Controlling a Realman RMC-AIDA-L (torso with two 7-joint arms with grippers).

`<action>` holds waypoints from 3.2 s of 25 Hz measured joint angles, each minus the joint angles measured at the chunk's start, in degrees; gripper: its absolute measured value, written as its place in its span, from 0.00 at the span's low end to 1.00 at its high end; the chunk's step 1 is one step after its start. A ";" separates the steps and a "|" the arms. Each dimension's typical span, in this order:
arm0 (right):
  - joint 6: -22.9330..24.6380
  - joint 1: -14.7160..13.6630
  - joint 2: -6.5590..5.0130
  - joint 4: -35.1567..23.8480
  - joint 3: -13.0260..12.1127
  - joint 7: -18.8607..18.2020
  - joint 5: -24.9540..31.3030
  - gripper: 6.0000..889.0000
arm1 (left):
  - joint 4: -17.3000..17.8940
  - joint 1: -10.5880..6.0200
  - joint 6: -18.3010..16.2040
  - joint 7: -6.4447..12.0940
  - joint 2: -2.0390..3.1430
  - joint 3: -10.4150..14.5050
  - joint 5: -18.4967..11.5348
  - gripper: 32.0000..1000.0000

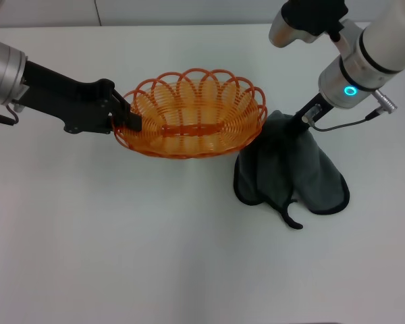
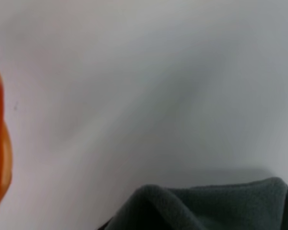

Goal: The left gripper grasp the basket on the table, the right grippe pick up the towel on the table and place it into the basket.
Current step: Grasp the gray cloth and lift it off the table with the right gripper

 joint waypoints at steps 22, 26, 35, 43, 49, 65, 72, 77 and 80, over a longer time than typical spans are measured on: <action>0.67 0.03 0.26 -0.03 0.02 -2.34 0.23 0.50 | -0.26 0.18 -0.30 0.00 0.00 0.00 0.09 0.08; 0.69 -0.04 0.25 -0.08 0.20 -1.96 0.25 0.32 | -0.33 0.25 -0.30 0.00 0.00 0.00 0.09 0.08; 0.54 -0.11 0.17 -0.43 0.40 -1.56 0.27 0.05 | -0.35 0.36 -0.30 0.00 0.09 0.00 0.09 0.08; 0.38 0.00 0.16 -0.40 0.17 -1.79 0.26 0.05 | -0.35 0.36 -0.34 0.00 0.09 0.00 0.09 0.08; 0.33 0.08 0.16 -0.33 0.13 -1.76 0.26 0.05 | -0.35 0.36 -0.36 0.00 0.09 0.00 0.09 0.08; -3.44 -0.18 -0.10 -3.76 0.54 -3.33 0.26 0.05 | -1.11 1.56 -0.95 0.14 0.20 0.00 0.12 0.08; -13.42 -1.74 -0.14 -12.67 0.52 -4.95 1.17 0.05 | -1.23 2.57 -1.26 0.17 0.43 0.00 0.17 0.08; -21.21 -1.94 -0.57 -18.61 0.50 -5.63 1.60 0.05 | -1.27 2.81 -1.30 0.17 0.52 0.05 0.23 0.08; -26.05 -2.49 -1.20 -23.26 0.50 -5.64 1.61 0.05 | -1.31 3.03 -1.30 0.17 0.53 0.08 0.27 0.08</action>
